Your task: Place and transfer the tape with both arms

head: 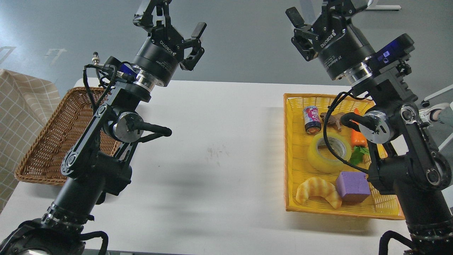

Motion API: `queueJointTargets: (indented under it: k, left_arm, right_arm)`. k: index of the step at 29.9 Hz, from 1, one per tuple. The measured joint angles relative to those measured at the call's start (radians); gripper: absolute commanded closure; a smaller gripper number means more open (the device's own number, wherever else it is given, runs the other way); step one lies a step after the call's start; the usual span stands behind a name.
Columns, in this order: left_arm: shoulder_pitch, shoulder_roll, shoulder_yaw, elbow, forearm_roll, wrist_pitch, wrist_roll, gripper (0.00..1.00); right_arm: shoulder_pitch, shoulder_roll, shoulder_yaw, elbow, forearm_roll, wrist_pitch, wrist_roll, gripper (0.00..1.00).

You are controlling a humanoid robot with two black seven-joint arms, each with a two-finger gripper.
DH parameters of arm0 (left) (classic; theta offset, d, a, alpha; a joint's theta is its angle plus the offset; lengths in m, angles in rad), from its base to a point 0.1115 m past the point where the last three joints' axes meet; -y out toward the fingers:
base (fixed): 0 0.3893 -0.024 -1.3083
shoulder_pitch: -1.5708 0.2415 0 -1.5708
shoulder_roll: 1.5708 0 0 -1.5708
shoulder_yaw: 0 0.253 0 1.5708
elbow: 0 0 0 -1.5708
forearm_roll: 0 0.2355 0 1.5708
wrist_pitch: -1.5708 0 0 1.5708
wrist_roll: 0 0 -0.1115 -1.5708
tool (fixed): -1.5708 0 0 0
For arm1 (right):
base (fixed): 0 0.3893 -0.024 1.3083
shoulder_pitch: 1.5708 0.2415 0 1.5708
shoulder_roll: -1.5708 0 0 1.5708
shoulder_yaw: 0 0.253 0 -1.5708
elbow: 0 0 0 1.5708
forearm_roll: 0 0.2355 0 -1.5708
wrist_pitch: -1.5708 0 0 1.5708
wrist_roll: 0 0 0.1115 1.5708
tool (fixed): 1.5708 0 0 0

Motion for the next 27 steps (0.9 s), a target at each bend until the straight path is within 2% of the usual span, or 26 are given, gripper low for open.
queueJointTargets:
  k: [9,23,27]
  left_arm:
    - [0.001,-0.002,-0.008,-0.005,-0.002,0.007,-0.018,0.02]
    - [0.01,0.0,-0.005,-0.007,-0.002,-0.003,-0.018,0.02]
    - [0.025,-0.005,-0.005,-0.024,-0.002,-0.03,-0.019,0.02]
  right_arm:
    - [0.003,0.0,0.001,0.0,0.0,-0.011,0.0,0.0]
    - [0.005,0.0,0.015,0.009,-0.002,-0.018,0.012,0.0]
    - [0.005,0.0,0.015,0.007,-0.003,-0.019,0.012,0.0]
